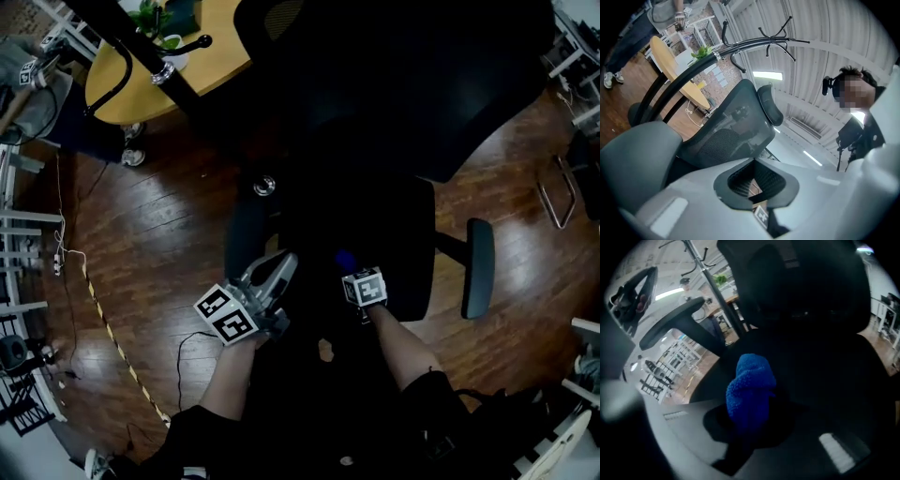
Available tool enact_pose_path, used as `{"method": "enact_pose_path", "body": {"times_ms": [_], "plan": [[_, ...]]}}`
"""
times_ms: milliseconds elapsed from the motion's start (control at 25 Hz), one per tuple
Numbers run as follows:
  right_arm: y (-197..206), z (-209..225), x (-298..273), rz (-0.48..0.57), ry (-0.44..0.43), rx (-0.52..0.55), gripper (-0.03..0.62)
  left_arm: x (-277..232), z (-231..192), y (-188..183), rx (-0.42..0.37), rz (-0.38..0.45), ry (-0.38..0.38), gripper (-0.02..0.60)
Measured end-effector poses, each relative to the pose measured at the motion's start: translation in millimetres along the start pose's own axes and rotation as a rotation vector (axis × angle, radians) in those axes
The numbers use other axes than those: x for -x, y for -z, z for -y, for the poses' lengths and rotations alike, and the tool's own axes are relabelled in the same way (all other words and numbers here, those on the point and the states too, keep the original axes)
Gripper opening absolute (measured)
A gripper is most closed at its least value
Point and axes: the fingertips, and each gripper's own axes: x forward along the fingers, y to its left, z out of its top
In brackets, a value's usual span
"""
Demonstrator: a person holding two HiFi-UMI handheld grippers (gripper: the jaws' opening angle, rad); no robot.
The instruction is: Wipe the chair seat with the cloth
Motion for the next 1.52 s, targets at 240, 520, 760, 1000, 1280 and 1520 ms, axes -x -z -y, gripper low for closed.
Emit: {"method": "enact_pose_path", "body": {"times_ms": [240, 520, 760, 1000, 1280, 1520], "plan": [[-0.7, -117.7, -58.1, -0.073, -0.197, 0.194, 0.035, 18.7, 14.3, -6.5, -0.011, 0.039, 0.004, -0.006], [33.2, -130.0, -68.5, -0.087, -0.191, 0.214, 0.035, 29.6, 3.1, -8.7, -0.009, 0.051, -0.024, -0.005], [55.5, -54.8, -37.5, -0.042, -0.037, 0.048, 0.035, 8.9, 0.3, -7.0, -0.004, 0.020, 0.000, -0.005], [87.3, 30.6, 33.0, 0.021, 0.139, -0.181, 0.035, -26.7, 9.0, 2.0, -0.003, -0.054, 0.064, -0.006], [139.2, 114.2, 110.7, 0.025, 0.306, -0.288, 0.035, -57.0, 29.1, 24.1, -0.010, -0.136, 0.121, -0.005], [122.9, 114.4, 114.9, 0.049, 0.305, -0.273, 0.035, -61.5, 36.6, 26.2, -0.003, -0.129, 0.112, -0.006]]}}
